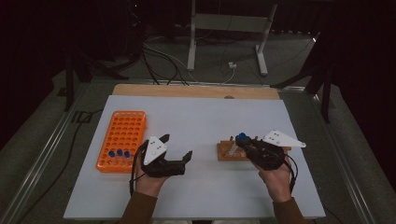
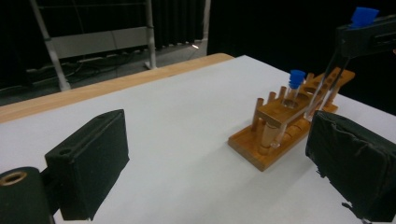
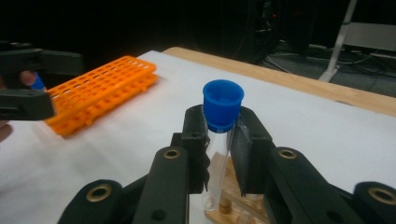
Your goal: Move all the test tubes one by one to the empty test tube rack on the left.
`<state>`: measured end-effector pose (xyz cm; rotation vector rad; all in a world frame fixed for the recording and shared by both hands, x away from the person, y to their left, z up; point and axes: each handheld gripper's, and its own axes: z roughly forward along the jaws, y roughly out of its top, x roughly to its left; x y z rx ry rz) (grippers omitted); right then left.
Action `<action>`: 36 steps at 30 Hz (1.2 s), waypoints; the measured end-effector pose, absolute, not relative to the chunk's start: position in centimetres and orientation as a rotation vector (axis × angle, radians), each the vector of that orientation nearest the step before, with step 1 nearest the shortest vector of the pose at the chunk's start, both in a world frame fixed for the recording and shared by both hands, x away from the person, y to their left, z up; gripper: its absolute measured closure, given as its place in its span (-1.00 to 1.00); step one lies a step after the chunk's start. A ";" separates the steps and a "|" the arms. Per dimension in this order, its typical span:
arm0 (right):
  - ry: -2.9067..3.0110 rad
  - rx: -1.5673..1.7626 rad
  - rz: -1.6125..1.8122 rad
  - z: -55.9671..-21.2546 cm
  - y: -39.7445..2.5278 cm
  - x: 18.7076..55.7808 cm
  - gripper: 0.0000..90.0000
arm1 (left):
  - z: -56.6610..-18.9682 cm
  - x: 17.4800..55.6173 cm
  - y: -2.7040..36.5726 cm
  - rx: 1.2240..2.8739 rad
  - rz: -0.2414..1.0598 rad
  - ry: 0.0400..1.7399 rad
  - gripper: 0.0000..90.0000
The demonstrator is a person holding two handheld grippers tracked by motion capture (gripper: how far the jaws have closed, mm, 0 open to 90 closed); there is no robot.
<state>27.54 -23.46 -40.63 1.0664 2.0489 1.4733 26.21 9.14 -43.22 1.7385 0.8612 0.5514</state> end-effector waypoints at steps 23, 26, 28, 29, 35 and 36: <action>2.175 0.993 1.498 -42.1 -20.1 27.2 0.69 | -45.1 26.7 2.4 1.837 0.454 0.732 -0.60; 2.185 0.985 1.508 -42.1 -19.8 27.1 0.69 | -45.2 26.8 1.7 1.856 0.441 0.700 -0.37; 2.191 0.976 1.512 -42.1 -19.7 27.0 0.69 | -45.2 26.8 1.4 1.867 0.441 0.687 -0.21; 2.194 0.973 1.512 -42.1 -19.6 27.0 0.69 | -45.3 26.8 1.2 1.875 0.440 0.678 -0.17; 2.211 0.970 1.522 -42.2 -19.3 27.0 0.69 | -45.5 26.8 0.6 1.899 0.430 0.638 0.32; 2.212 0.971 1.526 -42.2 -19.3 27.0 0.69 | -45.6 26.8 0.5 1.903 0.431 0.632 0.42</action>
